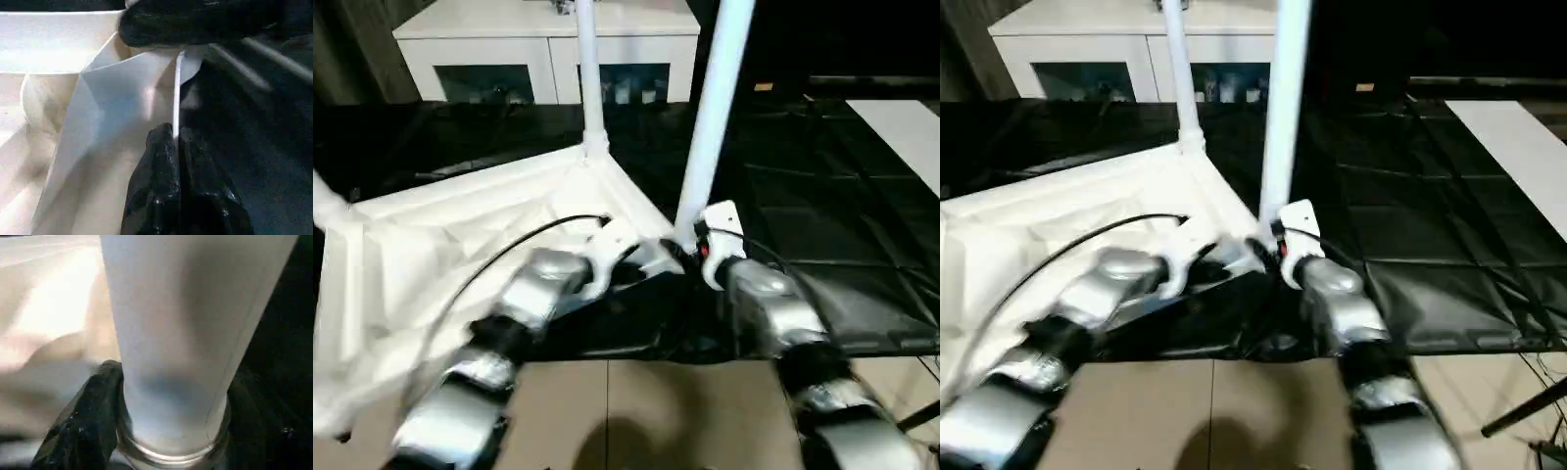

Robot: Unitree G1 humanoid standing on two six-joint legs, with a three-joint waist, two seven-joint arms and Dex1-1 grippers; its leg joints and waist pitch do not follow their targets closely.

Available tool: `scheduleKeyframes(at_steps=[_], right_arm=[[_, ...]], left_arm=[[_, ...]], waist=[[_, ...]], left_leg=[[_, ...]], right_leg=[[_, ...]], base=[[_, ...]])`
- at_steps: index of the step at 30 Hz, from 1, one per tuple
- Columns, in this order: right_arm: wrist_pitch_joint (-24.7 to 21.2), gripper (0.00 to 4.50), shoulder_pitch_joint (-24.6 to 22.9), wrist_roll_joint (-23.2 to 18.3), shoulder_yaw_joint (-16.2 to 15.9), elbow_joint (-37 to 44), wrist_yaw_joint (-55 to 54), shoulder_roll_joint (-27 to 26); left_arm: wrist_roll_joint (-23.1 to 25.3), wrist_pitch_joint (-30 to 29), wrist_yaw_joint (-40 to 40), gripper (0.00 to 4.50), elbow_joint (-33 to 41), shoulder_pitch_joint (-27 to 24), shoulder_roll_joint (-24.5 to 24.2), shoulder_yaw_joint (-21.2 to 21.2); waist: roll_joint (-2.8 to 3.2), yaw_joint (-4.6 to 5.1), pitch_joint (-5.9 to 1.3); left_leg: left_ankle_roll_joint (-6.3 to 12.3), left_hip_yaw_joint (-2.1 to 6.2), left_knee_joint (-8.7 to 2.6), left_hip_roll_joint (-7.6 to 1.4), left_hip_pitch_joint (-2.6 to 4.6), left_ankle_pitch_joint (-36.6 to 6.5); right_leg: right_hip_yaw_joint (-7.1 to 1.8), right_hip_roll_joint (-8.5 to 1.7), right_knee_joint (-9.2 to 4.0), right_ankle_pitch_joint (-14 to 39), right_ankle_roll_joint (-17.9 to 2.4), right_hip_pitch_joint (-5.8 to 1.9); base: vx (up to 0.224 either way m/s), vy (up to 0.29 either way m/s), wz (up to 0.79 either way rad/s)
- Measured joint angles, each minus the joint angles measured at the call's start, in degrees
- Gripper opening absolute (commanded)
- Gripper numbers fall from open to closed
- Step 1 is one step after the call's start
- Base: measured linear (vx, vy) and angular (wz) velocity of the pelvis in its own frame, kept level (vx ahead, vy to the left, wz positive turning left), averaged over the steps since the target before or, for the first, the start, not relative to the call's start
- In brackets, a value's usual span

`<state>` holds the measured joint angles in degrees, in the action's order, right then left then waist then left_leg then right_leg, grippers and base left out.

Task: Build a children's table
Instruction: Rotate leg to tighten

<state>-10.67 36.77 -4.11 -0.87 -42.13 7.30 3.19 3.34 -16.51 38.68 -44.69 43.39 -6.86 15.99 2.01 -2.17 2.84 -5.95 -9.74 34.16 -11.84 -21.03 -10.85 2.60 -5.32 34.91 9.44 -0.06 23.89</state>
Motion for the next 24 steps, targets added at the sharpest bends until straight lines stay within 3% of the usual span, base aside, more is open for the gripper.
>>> scheduleKeyframes(at_steps=[5,7,9,13,19,24], right_arm=[[2.2,2.66,2.5,1.6,0.4,-4.3,-6.7,-2.4],[2.7,3.36,2.4,1.5,0.5,-4.4,-4.7,-2.4],[2.8,3.36,2.2,1.4,0.4,-4.4,-3.2,-2.4],[5.1,3.82,1.8,1.4,0.4,-5.8,-2.2,-1.8],[6.9,4.01,1.3,1.7,-2.3,-5.4,8.8,2.5],[7.1,4.01,-4.3,-1.3,-5.4,2.0,29.1,8.8]], left_arm=[[0.8,1.6,-2.2,0.00,-3.1,1.5,1.3,0.0],[0.9,1.8,-2.2,0.00,-3.0,1.5,1.3,0.0],[0.9,2.0,-2.3,0.00,-3.1,1.5,0.9,0.0],[1.1,3.5,-2.3,0.00,-3.6,1.4,-0.2,-0.4],[0.9,5.1,4.4,0.00,-0.4,-0.8,-3.7,0.2],[-0.8,8.3,17.9,0.00,5.8,-4.9,-9.9,2.3]], waist=[[0.12,-0.01,-0.14],[0.11,-0.04,-0.13],[0.10,0.01,-0.12],[0.05,0.43,-0.08],[0.07,0.20,-0.09],[0.11,-0.40,-0.12]], left_leg=[[0.01,0.01,-0.03,0.02,0.00,0.0],[0.01,0.01,-0.04,0.01,-0.03,0.0],[0.02,0.01,-0.04,0.01,-0.03,0.0],[0.01,0.03,-0.06,0.00,-0.01,0.0],[0.01,0.03,-0.30,-0.07,0.01,0.0],[0.03,0.02,-0.26,-0.10,-0.03,0.0]], right_leg=[[-0.02,0.02,-0.01,0.0,0.0,-0.06],[-0.02,0.02,-0.01,0.0,0.0,-0.04],[0.00,0.02,0.00,0.0,0.0,-0.03],[0.04,0.06,0.02,0.0,0.1,0.10],[0.18,0.11,0.02,0.0,0.1,0.16],[0.19,0.07,-0.05,0.1,0.1,0.11]], base=[[0.000,0.000,0.00],[0.000,0.000,0.00],[0.000,0.000,0.00],[0.000,0.000,0.00],[0.000,0.000,0.00],[0.000,0.000,0.00]])
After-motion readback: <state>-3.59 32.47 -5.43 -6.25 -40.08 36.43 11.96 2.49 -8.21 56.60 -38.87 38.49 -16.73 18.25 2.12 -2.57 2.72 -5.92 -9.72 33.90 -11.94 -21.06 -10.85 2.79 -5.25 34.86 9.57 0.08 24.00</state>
